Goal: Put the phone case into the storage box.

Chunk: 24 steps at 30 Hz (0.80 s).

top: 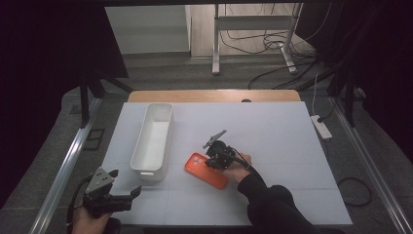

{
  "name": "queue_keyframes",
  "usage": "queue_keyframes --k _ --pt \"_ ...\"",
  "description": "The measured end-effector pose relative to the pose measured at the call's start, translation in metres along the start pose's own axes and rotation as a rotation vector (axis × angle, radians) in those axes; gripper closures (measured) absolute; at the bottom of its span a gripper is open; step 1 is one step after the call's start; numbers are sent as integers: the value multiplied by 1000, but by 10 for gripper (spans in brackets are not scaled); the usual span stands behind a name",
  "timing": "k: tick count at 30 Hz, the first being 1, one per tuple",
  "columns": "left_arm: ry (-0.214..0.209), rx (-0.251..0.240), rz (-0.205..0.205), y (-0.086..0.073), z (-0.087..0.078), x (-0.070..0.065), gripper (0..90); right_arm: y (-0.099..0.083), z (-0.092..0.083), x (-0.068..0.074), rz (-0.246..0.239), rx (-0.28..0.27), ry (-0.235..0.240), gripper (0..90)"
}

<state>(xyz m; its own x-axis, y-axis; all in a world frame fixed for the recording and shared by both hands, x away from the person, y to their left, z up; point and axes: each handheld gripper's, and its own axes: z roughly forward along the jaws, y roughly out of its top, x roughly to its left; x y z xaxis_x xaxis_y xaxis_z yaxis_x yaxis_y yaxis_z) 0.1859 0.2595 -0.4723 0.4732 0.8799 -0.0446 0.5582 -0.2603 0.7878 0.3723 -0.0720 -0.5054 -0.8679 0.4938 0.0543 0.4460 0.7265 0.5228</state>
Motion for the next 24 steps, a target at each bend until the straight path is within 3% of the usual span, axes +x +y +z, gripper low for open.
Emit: queue_keyframes --k 12,24 --pt "-1 -1 -4 0 0 1 39 13 15 -8 14 -2 -15 894" --pt "-1 -1 -5 0 0 1 41 10 11 -14 53 3 -47 894"
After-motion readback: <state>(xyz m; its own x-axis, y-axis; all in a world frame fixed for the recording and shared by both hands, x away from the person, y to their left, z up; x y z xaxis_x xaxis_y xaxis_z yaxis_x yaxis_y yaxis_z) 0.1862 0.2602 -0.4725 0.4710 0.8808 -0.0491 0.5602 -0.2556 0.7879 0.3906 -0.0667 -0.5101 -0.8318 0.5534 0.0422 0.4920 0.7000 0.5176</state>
